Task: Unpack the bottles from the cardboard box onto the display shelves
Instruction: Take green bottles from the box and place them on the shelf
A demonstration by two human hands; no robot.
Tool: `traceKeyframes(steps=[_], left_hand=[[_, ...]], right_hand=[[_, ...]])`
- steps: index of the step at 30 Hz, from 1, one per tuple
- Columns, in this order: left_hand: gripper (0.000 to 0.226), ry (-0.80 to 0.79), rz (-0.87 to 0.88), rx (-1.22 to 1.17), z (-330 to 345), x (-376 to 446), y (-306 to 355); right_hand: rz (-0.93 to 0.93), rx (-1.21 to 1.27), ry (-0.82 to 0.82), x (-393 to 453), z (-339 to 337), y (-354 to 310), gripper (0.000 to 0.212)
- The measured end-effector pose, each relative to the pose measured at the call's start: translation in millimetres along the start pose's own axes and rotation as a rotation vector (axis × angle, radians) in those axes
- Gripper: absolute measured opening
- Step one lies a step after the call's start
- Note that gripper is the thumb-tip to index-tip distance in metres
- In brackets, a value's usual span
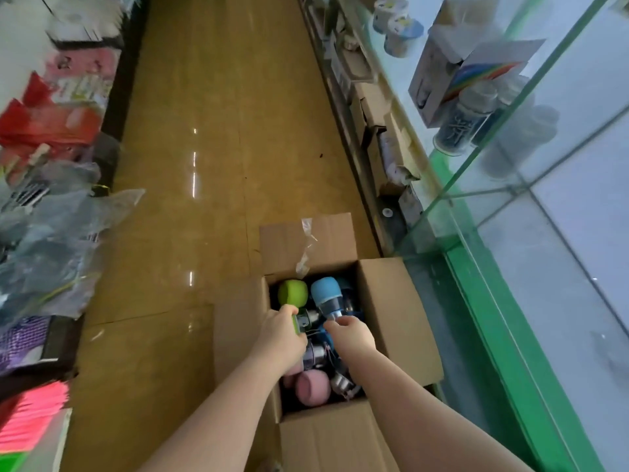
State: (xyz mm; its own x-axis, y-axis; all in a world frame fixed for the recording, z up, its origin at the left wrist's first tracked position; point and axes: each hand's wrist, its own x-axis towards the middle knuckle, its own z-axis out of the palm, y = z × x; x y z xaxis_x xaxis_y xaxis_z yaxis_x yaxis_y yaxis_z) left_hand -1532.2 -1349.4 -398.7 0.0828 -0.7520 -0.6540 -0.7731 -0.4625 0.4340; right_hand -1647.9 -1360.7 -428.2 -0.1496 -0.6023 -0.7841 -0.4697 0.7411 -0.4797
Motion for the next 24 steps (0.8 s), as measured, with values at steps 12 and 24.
traceKeyframes(steps=[12,24], left_hand=[[0.050,0.014,-0.021,0.103,130.9,183.3,-80.8],[0.054,0.088,-0.038,0.495,199.4,298.6,-139.2]], right_hand=[[0.108,0.180,-0.120,201.8,97.9,72.7,0.011],[0.162,0.477,-0.221,311.0,149.7,118.1,0.025]])
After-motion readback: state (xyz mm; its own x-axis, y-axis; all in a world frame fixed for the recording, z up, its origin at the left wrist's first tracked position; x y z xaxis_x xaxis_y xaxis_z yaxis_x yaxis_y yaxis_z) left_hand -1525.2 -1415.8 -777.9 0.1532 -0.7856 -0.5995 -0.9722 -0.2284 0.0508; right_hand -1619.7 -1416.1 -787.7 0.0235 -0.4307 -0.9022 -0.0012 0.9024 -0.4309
